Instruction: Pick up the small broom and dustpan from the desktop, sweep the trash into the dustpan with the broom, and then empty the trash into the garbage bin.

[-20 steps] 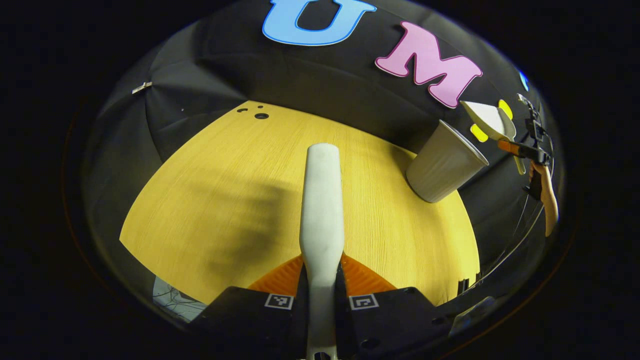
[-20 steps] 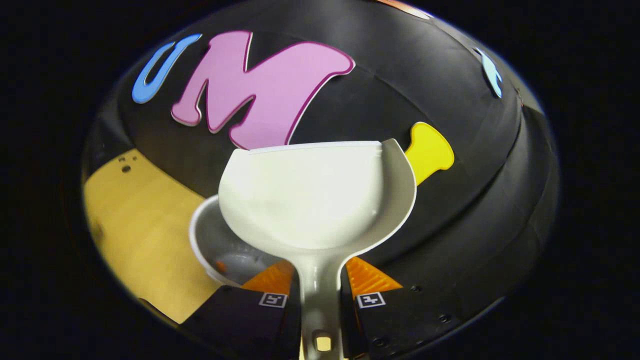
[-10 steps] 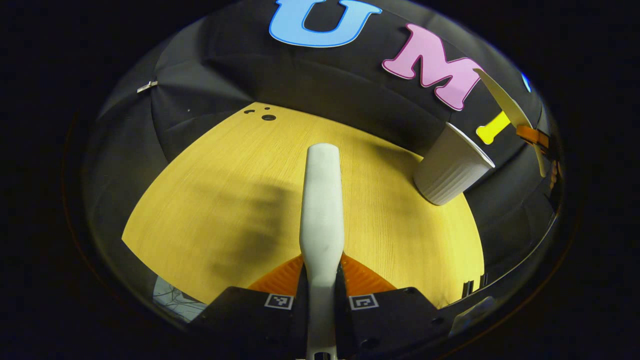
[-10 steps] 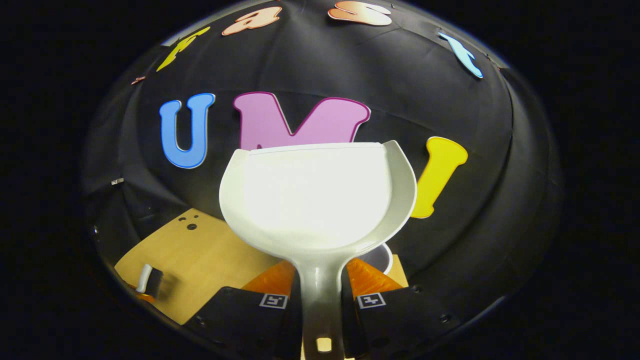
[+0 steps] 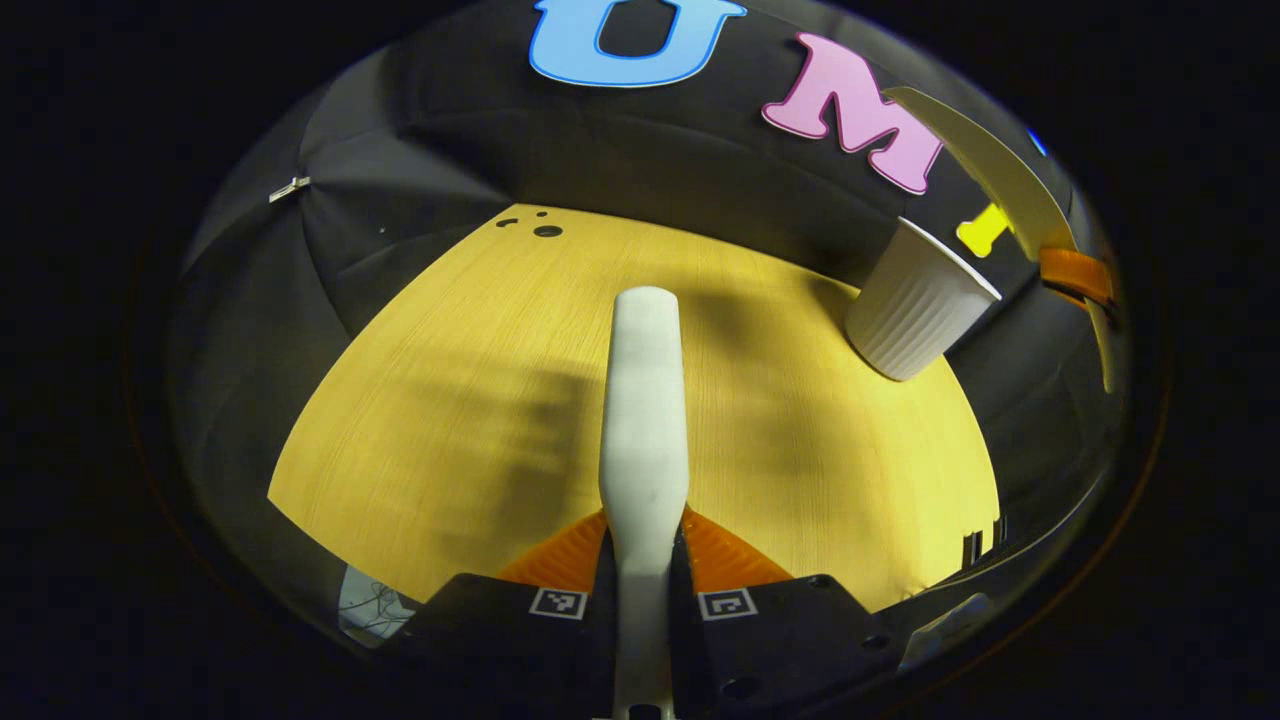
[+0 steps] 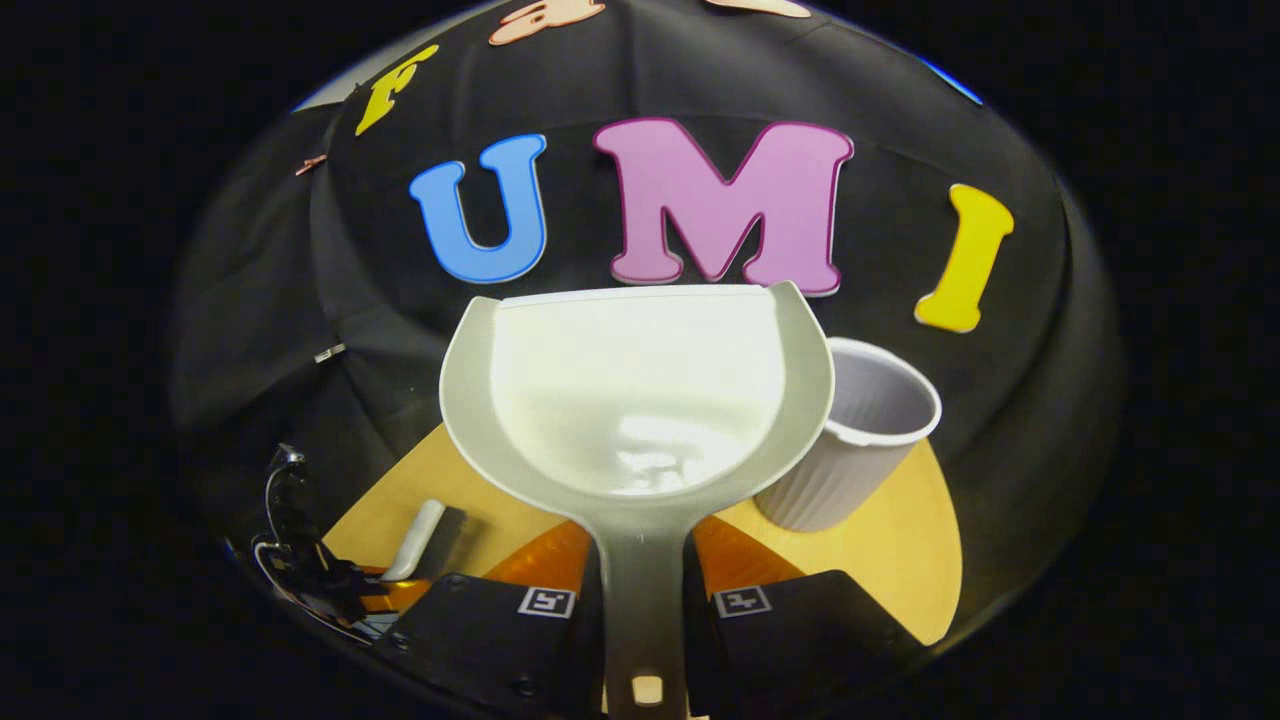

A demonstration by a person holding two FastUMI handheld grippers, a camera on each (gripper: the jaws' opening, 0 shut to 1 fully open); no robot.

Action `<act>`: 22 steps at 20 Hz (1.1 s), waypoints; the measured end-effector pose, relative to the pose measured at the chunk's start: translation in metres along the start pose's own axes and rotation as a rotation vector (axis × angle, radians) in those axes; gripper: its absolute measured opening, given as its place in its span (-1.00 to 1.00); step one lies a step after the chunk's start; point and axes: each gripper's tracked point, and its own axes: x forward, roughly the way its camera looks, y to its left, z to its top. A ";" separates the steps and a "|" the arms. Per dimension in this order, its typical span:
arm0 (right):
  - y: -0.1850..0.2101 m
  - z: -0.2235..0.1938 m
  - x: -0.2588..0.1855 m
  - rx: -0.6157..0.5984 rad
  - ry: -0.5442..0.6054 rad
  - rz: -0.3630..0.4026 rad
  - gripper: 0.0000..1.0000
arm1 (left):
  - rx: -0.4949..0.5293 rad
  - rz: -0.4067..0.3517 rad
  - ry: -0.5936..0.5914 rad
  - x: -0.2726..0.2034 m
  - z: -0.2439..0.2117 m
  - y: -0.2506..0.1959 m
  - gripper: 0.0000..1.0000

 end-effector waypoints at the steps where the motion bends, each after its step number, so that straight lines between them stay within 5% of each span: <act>1: 0.014 -0.018 0.002 0.026 0.037 0.019 -0.29 | 0.031 0.001 0.010 0.004 -0.002 0.004 -0.49; 5: 0.033 -0.103 0.017 0.033 0.194 0.027 -0.29 | 0.205 0.095 -0.011 0.017 0.007 0.028 -0.48; 10: 0.008 -0.196 0.032 0.100 0.340 -0.042 -0.22 | 0.119 0.026 0.042 0.048 -0.001 0.022 -0.44; 12: -0.006 -0.226 0.038 0.142 0.383 -0.079 -0.37 | 0.130 0.024 0.063 0.060 -0.006 0.026 -0.48; 17: -0.022 -0.261 0.061 0.176 0.446 -0.195 -0.29 | 0.123 0.067 0.133 0.092 -0.008 0.033 -0.47; 22: -0.032 -0.271 0.081 0.207 0.485 -0.214 -0.28 | 0.183 0.098 0.179 0.108 -0.005 0.029 -0.46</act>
